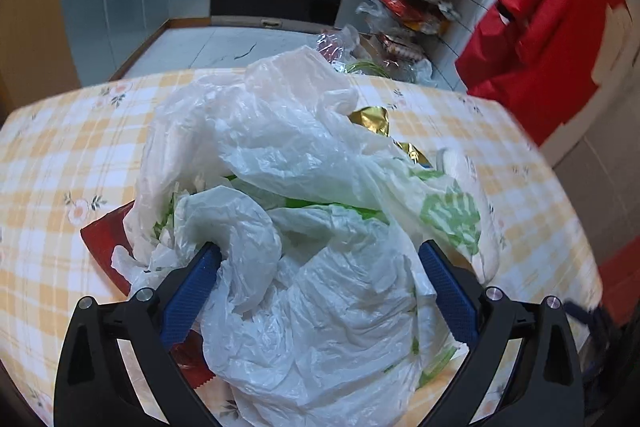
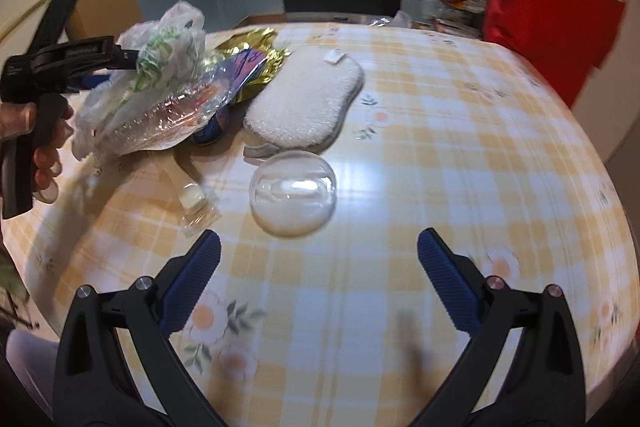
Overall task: Collect trash
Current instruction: 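Grasp the white plastic bag with the left tool while the right tool grasps the clear lid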
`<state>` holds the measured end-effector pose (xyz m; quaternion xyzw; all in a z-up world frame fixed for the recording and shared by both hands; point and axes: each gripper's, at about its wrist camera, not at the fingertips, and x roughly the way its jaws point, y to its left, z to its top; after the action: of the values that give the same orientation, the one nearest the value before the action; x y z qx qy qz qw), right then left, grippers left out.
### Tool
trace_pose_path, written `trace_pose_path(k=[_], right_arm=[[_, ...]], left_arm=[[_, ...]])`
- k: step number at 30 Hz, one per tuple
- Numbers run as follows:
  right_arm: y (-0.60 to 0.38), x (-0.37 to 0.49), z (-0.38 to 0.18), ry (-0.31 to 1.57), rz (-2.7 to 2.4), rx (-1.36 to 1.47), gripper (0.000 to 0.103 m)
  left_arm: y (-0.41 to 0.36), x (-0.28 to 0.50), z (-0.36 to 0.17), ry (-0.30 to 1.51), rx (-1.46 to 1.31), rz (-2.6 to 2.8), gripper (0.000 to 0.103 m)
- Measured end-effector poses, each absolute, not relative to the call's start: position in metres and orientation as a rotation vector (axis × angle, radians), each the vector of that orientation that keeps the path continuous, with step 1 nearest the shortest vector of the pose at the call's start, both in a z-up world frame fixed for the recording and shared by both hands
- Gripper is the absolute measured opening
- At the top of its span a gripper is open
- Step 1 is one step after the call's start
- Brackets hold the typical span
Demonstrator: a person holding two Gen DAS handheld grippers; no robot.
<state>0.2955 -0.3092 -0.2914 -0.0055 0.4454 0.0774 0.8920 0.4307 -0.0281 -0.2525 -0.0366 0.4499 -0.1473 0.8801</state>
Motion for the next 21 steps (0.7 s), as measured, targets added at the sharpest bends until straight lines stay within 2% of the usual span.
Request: trace_pose_path(k=[1, 3, 6, 7, 11, 18, 19, 20, 21], right_arm=[[-0.308, 0.300, -0.294, 0.933, 0.169, -0.007, 0.097], [-0.310, 0.309, -0.301, 0.965, 0.180, 0.049, 0.097], [-0.311, 0.314, -0.310, 0.983, 0.178, 0.113, 0.097], [-0.310, 0.317, -0.312, 0.987, 0.174, 0.104, 0.096], [-0.300, 0.329, -0.316, 1.011, 0.183, 0.072, 0.090], [-0.278, 0.345, -0.322, 1.043, 0.165, -0.070, 0.086], [-0.277, 0.344, -0.321, 1.041, 0.181, -0.079, 0.079], [-0.275, 0.343, -0.319, 1.048, 0.201, -0.084, 0.068], [-0.273, 0.342, -0.318, 1.062, 0.214, -0.086, 0.066]], left_arm=[[-0.029, 0.428, -0.253, 0.930, -0.057, -0.300, 0.091], [-0.031, 0.424, -0.254, 0.922, -0.012, -0.276, 0.070], [-0.032, 0.417, -0.253, 0.908, 0.044, -0.280, 0.024], [-0.033, 0.412, -0.251, 0.891, 0.082, -0.277, 0.019], [-0.028, 0.393, -0.232, 0.804, 0.103, -0.301, 0.012], [-0.003, 0.349, -0.171, 0.642, 0.079, -0.328, 0.011], [0.004, 0.339, -0.164, 0.628, 0.057, -0.327, 0.011], [0.010, 0.331, -0.159, 0.622, 0.034, -0.329, 0.011], [0.013, 0.324, -0.157, 0.622, 0.021, -0.330, 0.011]])
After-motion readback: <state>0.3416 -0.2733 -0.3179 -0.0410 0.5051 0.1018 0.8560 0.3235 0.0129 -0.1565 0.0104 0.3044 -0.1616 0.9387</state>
